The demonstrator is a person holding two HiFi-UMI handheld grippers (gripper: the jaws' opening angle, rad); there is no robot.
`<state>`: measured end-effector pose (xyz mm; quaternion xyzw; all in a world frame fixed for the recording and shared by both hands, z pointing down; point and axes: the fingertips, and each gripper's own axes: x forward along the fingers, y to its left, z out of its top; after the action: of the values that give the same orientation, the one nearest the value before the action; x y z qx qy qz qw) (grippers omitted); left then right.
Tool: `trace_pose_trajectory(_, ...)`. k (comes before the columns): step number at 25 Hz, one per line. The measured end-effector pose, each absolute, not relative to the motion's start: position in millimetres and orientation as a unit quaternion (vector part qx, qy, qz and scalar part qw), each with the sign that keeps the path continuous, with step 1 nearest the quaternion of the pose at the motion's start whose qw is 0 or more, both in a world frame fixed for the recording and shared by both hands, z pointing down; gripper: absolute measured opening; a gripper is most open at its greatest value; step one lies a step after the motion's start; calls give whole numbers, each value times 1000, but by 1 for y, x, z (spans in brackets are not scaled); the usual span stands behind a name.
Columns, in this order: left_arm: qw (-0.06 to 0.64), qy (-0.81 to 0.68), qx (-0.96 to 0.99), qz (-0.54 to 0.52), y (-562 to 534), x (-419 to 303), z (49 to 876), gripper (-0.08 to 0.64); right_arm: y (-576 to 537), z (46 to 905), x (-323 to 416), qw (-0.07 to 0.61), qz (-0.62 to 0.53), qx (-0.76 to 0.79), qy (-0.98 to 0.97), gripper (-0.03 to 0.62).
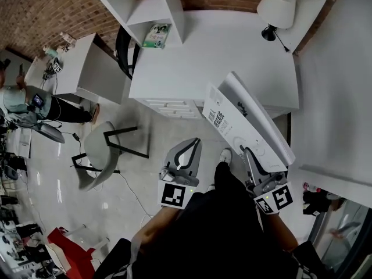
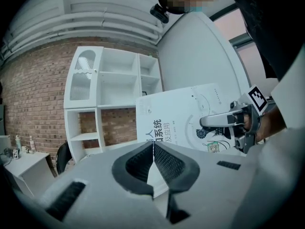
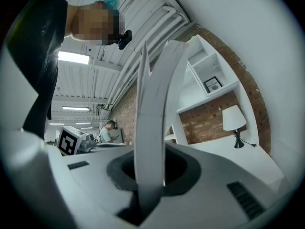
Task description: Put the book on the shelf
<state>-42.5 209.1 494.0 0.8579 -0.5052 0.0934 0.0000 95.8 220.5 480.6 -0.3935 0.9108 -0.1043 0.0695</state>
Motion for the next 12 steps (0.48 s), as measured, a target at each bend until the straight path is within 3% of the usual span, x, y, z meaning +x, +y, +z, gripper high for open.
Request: trace_pose_trajectory(12, -13, -512, 854, 90, 114, -19, 485, 18, 121, 472, 110, 80, -92, -373, 920, 61)
